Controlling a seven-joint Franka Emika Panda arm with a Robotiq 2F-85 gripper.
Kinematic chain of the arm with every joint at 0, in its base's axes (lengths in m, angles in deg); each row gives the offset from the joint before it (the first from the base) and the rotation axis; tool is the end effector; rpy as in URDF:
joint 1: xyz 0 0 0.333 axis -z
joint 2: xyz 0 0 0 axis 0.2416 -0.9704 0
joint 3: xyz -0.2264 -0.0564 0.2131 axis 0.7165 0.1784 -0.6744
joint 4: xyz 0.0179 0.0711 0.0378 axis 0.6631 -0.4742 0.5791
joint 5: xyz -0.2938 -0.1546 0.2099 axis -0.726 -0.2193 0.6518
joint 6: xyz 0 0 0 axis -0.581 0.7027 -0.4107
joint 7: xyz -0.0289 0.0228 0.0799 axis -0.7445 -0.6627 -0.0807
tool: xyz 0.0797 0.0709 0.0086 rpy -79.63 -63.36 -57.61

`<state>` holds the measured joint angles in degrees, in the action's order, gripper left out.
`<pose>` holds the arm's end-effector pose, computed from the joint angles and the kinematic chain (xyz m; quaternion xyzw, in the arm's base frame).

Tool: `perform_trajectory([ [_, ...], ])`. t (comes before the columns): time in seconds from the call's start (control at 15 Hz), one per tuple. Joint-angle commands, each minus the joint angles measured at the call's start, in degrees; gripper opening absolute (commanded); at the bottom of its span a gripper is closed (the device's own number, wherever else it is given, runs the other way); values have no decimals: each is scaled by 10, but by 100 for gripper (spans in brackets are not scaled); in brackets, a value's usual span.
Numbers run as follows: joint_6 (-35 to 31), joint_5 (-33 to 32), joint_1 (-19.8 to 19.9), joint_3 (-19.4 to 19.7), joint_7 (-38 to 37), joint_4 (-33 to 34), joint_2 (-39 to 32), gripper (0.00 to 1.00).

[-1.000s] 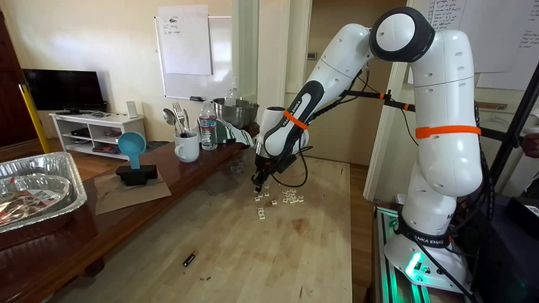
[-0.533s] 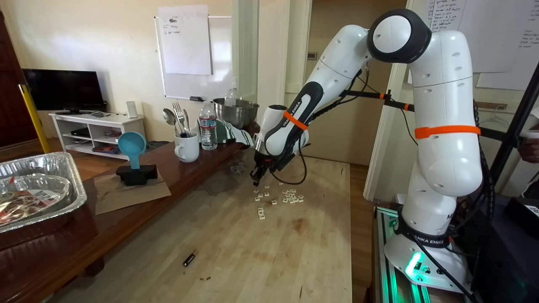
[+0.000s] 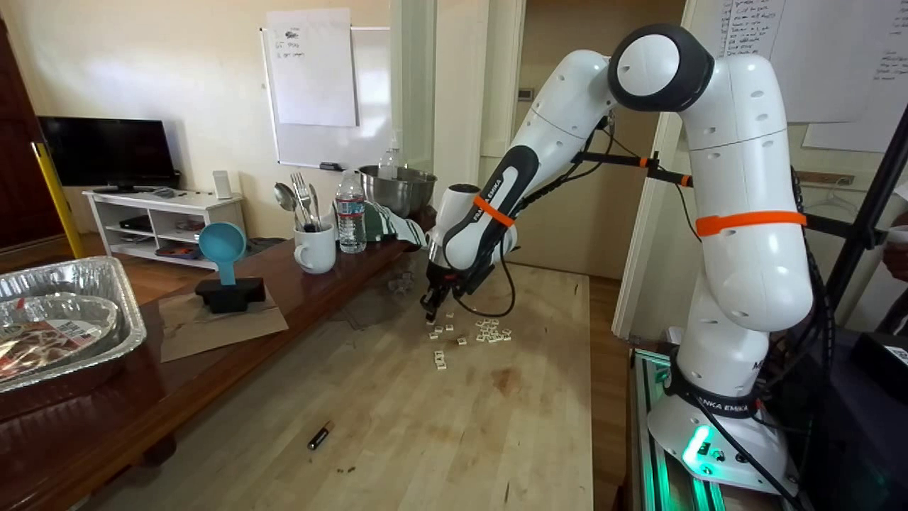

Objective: Create the word 'Later' using the letter tiles on the tabletop.

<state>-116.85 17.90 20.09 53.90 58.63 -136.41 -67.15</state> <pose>0.5359 -0.0802 0.2156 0.9921 -0.0083 0.1230 0.0214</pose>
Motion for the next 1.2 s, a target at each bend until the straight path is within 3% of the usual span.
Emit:
perform_trajectory([
  [0.0, -2, -10, -4, 0, -8, 12, -19, 0],
  [0.27, 19, -5, -16, -3, -24, 12, -16, 0],
  [0.6, 74, 4, -55, 5, -110, 11, 1, 0],
  [1.13, 194, 57, -76, -11, -233, 5, 31, 0],
])
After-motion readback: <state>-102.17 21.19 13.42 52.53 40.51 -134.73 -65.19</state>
